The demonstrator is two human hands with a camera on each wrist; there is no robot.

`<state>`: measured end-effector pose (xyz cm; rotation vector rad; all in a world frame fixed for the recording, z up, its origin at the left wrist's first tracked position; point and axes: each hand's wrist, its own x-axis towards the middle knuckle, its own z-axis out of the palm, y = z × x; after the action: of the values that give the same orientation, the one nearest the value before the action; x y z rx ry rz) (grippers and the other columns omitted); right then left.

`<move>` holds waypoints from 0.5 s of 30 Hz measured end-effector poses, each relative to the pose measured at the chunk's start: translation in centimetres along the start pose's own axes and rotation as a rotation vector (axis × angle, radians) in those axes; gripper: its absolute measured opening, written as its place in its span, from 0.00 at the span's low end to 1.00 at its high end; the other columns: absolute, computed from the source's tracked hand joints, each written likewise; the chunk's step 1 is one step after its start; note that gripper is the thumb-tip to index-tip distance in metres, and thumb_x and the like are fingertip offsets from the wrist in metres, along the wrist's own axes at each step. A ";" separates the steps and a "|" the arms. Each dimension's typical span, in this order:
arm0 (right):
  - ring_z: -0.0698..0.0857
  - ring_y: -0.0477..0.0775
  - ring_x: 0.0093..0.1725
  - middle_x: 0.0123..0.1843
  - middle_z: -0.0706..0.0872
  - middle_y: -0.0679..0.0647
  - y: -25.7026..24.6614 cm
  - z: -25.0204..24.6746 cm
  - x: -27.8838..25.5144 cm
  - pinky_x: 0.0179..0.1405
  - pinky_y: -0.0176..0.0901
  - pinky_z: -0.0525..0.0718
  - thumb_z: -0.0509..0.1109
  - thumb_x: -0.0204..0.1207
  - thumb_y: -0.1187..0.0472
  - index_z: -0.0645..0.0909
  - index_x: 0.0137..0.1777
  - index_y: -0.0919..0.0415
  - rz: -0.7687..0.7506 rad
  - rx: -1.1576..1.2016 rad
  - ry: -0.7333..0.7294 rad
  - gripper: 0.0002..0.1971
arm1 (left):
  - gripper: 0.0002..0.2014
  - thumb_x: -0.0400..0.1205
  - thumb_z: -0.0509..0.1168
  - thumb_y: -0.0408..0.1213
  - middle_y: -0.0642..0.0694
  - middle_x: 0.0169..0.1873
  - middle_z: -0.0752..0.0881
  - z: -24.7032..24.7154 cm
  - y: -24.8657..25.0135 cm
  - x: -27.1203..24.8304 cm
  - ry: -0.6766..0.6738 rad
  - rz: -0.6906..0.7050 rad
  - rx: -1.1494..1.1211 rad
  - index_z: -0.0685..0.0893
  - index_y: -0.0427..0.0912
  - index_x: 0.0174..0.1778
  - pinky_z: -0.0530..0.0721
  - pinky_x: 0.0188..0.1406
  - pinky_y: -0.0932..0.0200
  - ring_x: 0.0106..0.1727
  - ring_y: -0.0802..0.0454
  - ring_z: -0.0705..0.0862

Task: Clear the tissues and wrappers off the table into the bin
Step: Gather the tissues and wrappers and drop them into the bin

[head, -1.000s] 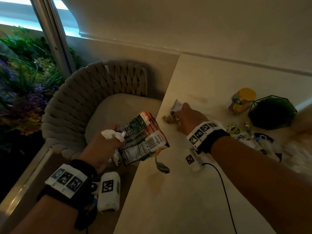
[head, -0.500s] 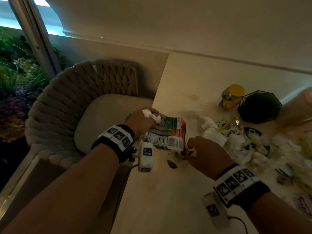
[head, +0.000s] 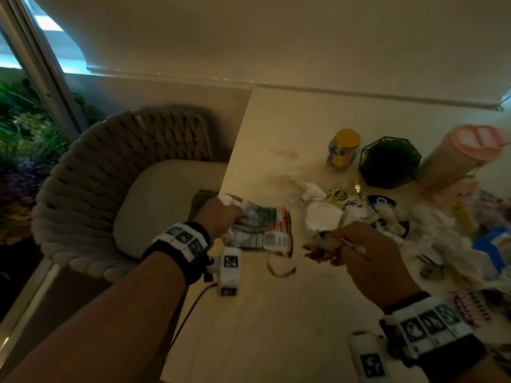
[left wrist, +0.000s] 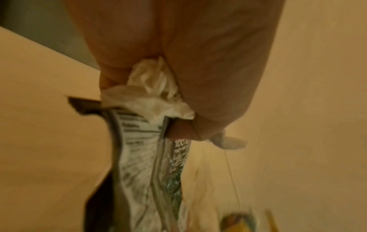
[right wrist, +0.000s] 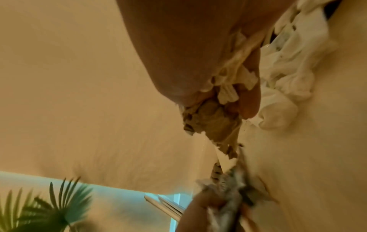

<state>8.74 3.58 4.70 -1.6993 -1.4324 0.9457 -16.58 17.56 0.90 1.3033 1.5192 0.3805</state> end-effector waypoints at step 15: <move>0.89 0.59 0.37 0.43 0.87 0.59 1.2 -4.1 -1.7 0.32 0.50 0.89 0.75 0.73 0.62 0.83 0.48 0.56 0.182 0.074 0.119 0.06 | 0.17 0.81 0.67 0.47 0.36 0.59 0.82 6.6 0.6 0.3 0.072 -0.105 0.682 0.80 0.37 0.57 0.83 0.53 0.48 0.56 0.36 0.83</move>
<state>12.64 1.49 5.78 -1.8216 -1.1673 0.9643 -10.69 15.53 -1.45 1.7256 1.8522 -0.1866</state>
